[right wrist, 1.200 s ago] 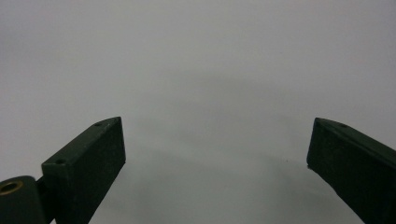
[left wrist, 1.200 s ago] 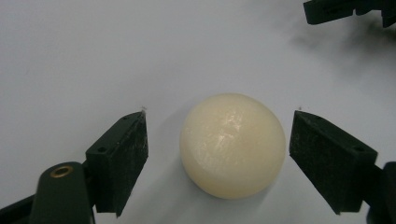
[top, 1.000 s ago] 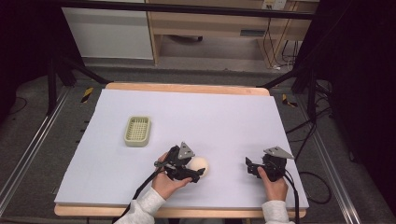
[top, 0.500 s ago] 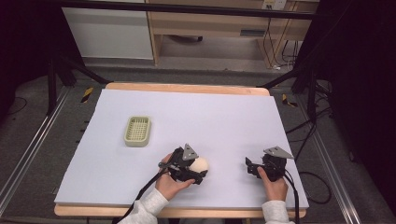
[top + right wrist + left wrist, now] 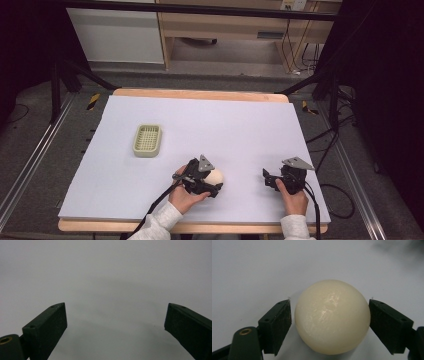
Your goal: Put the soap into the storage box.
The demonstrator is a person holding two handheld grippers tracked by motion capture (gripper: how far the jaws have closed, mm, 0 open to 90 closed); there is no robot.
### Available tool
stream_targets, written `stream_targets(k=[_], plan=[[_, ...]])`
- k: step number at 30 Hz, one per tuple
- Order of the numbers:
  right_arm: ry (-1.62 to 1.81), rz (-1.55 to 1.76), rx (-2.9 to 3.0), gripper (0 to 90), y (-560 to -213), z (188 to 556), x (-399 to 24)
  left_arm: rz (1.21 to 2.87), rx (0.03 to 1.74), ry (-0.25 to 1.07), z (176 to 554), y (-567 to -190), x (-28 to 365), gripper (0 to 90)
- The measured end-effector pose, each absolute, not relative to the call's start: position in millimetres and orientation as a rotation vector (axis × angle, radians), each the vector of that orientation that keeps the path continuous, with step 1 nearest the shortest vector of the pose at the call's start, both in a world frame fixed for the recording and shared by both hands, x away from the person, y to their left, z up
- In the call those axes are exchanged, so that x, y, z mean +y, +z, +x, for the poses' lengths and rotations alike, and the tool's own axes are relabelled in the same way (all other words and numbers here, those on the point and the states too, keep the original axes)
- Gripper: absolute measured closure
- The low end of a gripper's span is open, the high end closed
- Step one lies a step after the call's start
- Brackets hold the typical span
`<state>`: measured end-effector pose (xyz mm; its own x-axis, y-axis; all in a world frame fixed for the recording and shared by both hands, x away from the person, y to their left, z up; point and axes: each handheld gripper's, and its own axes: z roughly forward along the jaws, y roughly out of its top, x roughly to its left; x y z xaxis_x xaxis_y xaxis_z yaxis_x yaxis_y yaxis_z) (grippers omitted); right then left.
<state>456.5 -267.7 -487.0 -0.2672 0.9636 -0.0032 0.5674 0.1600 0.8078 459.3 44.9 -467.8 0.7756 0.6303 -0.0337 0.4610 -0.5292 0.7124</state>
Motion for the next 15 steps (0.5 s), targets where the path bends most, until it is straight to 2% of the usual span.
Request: stream_targets(k=[15], plan=[[0.967, 1.449, 1.910, 4.7, -487.0, 456.5, -267.6, 2.235, 0.814, 0.288, 460.1, -472.8, 40.6, 23.1]])
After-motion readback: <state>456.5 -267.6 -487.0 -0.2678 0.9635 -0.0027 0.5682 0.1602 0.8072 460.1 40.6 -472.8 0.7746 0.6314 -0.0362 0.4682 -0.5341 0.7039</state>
